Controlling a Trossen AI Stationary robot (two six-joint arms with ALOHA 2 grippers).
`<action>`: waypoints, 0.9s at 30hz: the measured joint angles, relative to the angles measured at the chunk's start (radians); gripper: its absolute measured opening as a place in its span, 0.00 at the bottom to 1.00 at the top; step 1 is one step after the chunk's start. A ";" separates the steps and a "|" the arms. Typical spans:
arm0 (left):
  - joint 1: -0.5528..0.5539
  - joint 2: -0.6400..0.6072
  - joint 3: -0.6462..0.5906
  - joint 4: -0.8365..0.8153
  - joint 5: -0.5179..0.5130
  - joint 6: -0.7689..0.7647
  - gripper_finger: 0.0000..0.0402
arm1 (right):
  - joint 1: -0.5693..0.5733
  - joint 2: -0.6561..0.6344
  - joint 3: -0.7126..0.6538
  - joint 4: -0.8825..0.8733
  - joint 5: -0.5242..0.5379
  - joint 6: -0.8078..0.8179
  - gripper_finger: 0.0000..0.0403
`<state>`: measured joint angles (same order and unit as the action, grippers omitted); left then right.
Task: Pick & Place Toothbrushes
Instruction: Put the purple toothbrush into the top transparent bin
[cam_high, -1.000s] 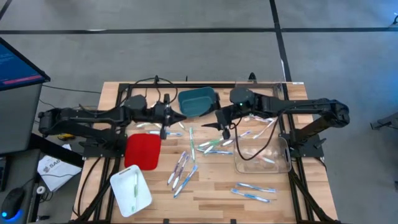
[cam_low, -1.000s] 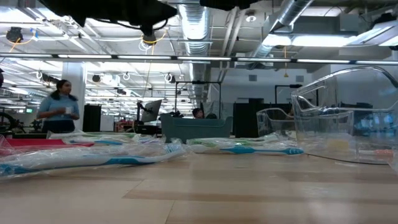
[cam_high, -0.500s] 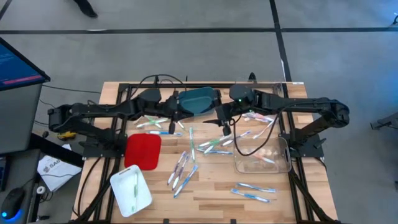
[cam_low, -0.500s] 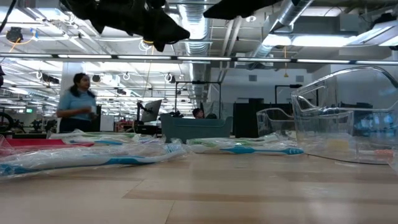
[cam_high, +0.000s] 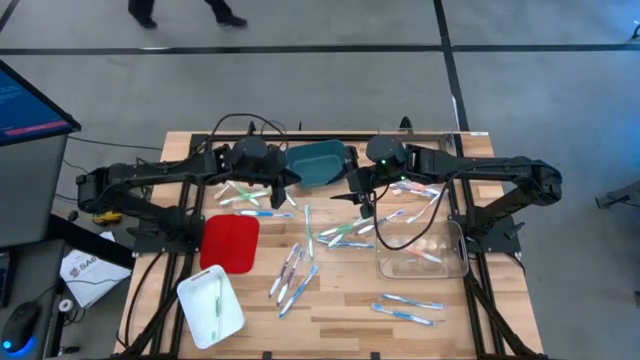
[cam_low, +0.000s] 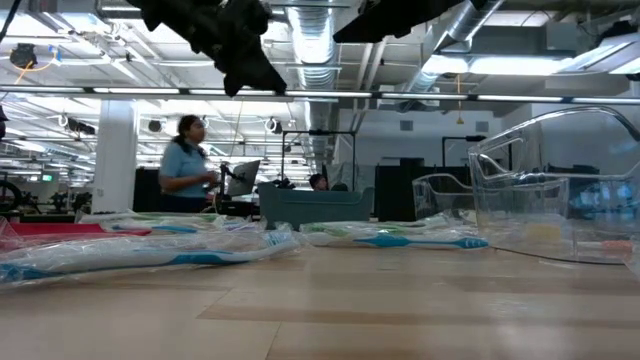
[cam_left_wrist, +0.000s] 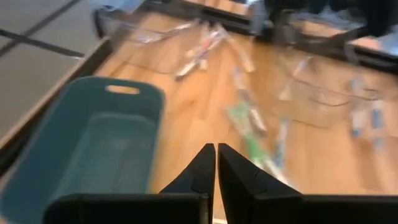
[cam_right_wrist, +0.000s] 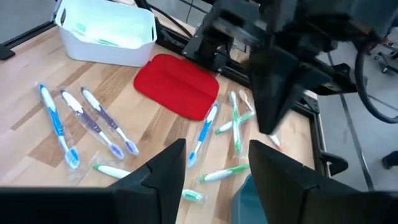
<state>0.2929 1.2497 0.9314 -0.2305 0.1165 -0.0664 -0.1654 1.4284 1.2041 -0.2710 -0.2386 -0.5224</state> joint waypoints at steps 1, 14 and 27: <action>-0.001 0.000 0.000 -0.001 0.037 -0.008 0.03 | -0.001 0.000 0.000 -0.002 0.000 0.000 0.42; -0.118 0.190 0.000 -0.145 0.188 0.265 0.03 | -0.023 0.000 0.000 -0.055 0.004 0.020 0.42; -0.193 0.365 -0.001 0.031 -0.010 -0.371 0.27 | -0.028 0.000 0.000 -0.089 0.004 0.046 0.43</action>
<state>0.1002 1.6144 0.9305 -0.1999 0.1063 -0.4375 -0.1936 1.4284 1.2041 -0.3600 -0.2349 -0.4766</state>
